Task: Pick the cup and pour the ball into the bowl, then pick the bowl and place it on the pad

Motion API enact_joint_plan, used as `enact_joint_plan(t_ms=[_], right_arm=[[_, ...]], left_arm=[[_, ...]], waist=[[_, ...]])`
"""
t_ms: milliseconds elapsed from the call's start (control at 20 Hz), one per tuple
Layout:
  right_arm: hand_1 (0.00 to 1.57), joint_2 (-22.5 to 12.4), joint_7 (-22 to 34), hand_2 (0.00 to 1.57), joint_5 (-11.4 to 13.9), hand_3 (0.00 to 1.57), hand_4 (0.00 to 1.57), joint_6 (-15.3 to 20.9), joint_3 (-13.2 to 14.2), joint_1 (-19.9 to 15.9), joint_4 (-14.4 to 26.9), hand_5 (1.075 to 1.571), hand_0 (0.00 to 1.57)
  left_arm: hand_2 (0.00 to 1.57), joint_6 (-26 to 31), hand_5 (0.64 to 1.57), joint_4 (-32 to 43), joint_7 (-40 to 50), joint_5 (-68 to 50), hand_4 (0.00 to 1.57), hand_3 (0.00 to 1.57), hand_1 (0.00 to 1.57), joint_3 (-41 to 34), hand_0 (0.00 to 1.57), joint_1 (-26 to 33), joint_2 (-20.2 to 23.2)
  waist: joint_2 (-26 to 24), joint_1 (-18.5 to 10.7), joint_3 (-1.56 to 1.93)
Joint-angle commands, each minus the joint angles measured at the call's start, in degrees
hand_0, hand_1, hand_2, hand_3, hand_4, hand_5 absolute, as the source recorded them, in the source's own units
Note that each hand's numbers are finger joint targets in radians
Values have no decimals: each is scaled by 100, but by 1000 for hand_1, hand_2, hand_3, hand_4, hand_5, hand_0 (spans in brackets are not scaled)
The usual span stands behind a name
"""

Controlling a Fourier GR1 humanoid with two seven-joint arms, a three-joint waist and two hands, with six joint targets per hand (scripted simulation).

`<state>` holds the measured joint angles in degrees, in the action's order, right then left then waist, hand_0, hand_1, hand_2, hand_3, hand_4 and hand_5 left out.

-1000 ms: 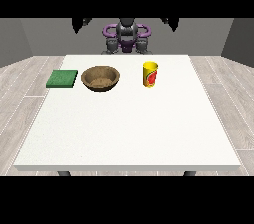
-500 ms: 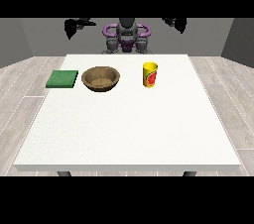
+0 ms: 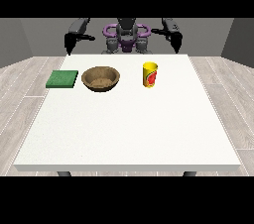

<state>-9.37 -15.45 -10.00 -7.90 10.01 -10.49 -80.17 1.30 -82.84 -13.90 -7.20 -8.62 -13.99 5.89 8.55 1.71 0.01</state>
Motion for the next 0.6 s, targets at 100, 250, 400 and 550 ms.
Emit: enact_joint_plan(t_ms=[100,250,400,550], right_arm=[[0,120,-164,0,115,0,0,87,-111,-367,254,1570,0],[0,-26,-316,0,47,0,0,-57,-49,-794,244,1569,0],[0,-61,-105,0,41,0,0,132,68,-1347,621,1570,0],[0,-206,-372,0,-101,0,0,-125,219,-1260,873,1570,0]], left_arm=[[0,-171,1361,1346,-1072,235,0,0,0,-133,0,-410,-132],[0,-156,1373,1849,-1419,111,0,0,0,-440,0,-1069,84],[0,-327,1382,2040,-1324,227,0,0,0,-292,0,-1448,-14],[0,-361,1407,2516,-1736,260,0,0,0,-317,0,-1347,-74]], waist=[[319,174,-3],[855,365,-4],[889,194,-2],[783,201,-2]])
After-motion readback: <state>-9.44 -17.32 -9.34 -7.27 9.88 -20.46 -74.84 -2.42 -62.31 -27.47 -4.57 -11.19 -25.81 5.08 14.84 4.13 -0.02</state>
